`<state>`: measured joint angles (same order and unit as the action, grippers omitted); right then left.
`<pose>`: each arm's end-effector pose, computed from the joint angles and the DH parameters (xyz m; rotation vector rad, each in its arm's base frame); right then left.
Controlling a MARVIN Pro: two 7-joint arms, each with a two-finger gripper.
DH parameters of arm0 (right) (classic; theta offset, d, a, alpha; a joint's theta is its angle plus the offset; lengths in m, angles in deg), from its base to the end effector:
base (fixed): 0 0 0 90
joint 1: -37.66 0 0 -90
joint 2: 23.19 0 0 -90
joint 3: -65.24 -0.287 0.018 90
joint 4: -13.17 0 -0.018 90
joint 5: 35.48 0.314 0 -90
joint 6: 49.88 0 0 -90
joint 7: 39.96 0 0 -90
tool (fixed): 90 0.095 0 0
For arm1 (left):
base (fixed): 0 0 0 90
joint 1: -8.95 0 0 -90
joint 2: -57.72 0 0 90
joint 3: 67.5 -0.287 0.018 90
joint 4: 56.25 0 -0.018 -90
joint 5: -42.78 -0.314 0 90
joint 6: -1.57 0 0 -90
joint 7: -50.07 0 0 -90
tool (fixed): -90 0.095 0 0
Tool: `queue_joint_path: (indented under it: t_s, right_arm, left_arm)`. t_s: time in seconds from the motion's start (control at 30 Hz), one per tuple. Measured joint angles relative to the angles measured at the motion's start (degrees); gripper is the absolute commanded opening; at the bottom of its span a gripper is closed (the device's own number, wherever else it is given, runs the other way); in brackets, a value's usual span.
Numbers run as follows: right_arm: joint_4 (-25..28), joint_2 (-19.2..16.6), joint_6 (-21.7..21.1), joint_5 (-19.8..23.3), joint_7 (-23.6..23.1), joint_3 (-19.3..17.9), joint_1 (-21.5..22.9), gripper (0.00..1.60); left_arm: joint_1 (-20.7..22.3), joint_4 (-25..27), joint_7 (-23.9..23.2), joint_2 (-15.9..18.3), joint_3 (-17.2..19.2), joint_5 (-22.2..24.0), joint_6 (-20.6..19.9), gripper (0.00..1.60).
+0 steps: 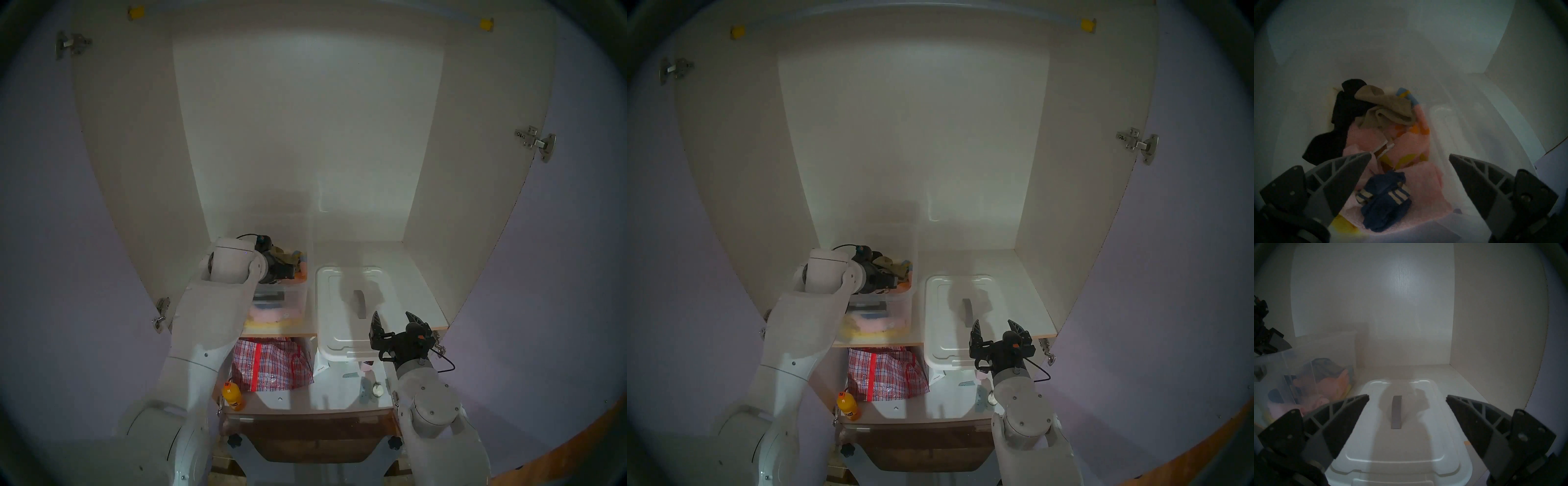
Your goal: Take socks out of the storage bin, place them on top of the cabinet, and put the lid back on the bin
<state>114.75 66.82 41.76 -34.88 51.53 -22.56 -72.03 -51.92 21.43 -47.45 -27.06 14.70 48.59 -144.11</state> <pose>0.3227 0.0137 -0.3491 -2.3279 0.0111 -2.0779 0.5309 -0.0266 -0.2326 2.7286 -0.2569 1.2740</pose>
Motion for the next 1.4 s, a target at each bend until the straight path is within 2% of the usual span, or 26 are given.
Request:
queue_joint_path:
  t_s: [0.17, 0.4, 0.57, 0.63, 0.77, 1.03, 1.17, 1.23, 1.4]
  right_arm:
    - [0.02, -0.01, 0.0, 0.0, 0.01, 0.01, 0.0, 1.6]
    - [0.1, -0.04, -0.01, 0.03, 0.01, 0.02, -0.03, 1.6]
    - [0.12, -0.06, -0.01, 0.03, 0.01, 0.03, -0.03, 1.6]
    - [0.13, -0.06, -0.01, 0.05, 0.01, 0.04, -0.05, 1.6]
    - [0.18, -0.07, -0.01, 0.06, 0.01, 0.04, -0.08, 1.6]
    - [0.19, -0.08, -0.01, 0.07, 0.01, 0.05, -0.08, 1.6]
    - [0.17, -0.09, 0.0, 0.07, 0.01, 0.06, -0.06, 1.6]
    - [0.16, -0.1, 0.0, 0.07, 0.01, 0.06, -0.06, 1.6]
    - [0.14, -0.1, 0.0, 0.08, 0.01, 0.07, -0.05, 1.6]
  left_arm:
    - [5.32, -2.58, 1.22, -0.07, -0.01, -1.17, 0.06, 1.6]
    - [12.4, -16.18, 1.32, 1.77, -5.54, -2.47, 0.15, 1.6]
    - [13.39, -12.63, 1.1, 4.12, -9.43, -4.13, 0.16, 1.6]
    - [12.08, -8.76, 0.99, 5.65, -11.77, -4.47, 0.17, 1.6]
    - [11.37, -7.34, 0.7, 6.16, -12.4, -4.48, 0.18, 1.6]
    - [11.29, -7.98, 0.13, 6.02, -11.52, -3.75, 0.18, 1.6]
    - [14.77, -14.33, -0.79, 3.91, -8.11, -1.88, 0.18, 1.6]
    - [16.71, -17.77, -1.09, 3.62, -7.56, -1.43, 0.18, 1.6]
    - [22.59, -28.35, -1.96, 3.18, -9.41, -1.16, 0.18, 1.6]
